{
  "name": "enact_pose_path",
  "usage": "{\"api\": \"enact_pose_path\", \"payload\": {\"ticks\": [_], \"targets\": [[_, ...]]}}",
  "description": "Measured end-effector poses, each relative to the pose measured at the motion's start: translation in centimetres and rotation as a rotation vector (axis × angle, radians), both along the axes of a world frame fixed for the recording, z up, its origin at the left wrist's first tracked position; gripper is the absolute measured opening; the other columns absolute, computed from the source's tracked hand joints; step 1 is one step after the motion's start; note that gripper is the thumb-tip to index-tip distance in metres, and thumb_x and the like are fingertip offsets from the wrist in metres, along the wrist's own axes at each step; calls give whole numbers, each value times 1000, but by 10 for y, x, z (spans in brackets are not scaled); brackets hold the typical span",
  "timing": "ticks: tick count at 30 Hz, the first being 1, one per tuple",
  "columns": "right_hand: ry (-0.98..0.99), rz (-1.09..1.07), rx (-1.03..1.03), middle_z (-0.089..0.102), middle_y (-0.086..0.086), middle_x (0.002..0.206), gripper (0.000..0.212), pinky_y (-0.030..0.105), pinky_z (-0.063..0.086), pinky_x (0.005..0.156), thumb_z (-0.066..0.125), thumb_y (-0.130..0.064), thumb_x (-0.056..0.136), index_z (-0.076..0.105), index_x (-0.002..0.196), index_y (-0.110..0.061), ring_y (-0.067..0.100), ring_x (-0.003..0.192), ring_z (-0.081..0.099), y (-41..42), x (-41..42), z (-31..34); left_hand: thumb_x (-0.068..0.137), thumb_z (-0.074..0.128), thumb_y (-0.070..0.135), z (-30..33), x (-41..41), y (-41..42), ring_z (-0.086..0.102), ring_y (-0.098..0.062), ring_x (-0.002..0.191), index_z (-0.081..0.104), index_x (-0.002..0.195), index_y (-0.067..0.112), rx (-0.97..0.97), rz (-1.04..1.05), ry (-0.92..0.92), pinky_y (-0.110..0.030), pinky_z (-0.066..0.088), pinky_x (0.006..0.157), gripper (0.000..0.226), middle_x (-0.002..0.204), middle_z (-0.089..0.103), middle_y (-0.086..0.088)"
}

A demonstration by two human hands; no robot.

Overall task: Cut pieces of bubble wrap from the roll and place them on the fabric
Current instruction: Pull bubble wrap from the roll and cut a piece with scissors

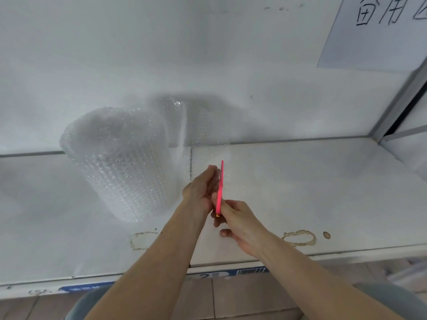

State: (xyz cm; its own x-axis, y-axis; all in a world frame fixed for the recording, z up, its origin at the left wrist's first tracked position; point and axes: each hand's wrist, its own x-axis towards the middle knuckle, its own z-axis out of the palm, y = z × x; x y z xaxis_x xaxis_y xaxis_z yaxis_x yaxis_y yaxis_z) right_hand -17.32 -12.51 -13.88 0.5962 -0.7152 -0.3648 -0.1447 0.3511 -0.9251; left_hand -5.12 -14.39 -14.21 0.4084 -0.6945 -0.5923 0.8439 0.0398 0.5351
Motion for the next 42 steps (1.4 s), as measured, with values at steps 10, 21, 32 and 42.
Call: {"api": "enact_pose_path", "payload": {"ticks": [10, 21, 32, 42], "targets": [[0, -7, -1, 57, 1, 76, 41, 23, 42, 51, 59, -50, 92, 66, 88, -10, 10, 64, 53, -1, 7, 0, 79, 80, 16, 4, 4, 1, 70, -13, 62, 73, 89, 4, -4, -1, -4, -24, 59, 56, 17, 81, 74, -6], [-3, -20, -15, 59, 0, 76, 43, 24, 43, 54, 59, -54, 91, 66, 86, -12, 10, 64, 54, -7, 10, 3, 77, 78, 8, 3, 6, 0, 72, -15, 62, 73, 88, 2, 1, -21, 18, -24, 56, 52, 14, 78, 74, -8], [-19, -20, -24, 58, 2, 80, 43, 23, 42, 53, 59, -52, 92, 66, 88, -10, 11, 66, 53, -8, 13, 0, 76, 80, 10, 12, 7, -5, 72, -15, 60, 74, 99, 1, 17, -13, 13, -23, 55, 50, 25, 78, 75, -8], [-32, -47, -33, 58, 1, 78, 45, 23, 42, 52, 58, -55, 91, 66, 87, -10, 10, 64, 53, -13, 18, 4, 77, 79, 9, 20, 5, -4, 71, -13, 58, 74, 90, 3, 57, -8, -50, -23, 55, 49, 16, 80, 74, -6]]}}
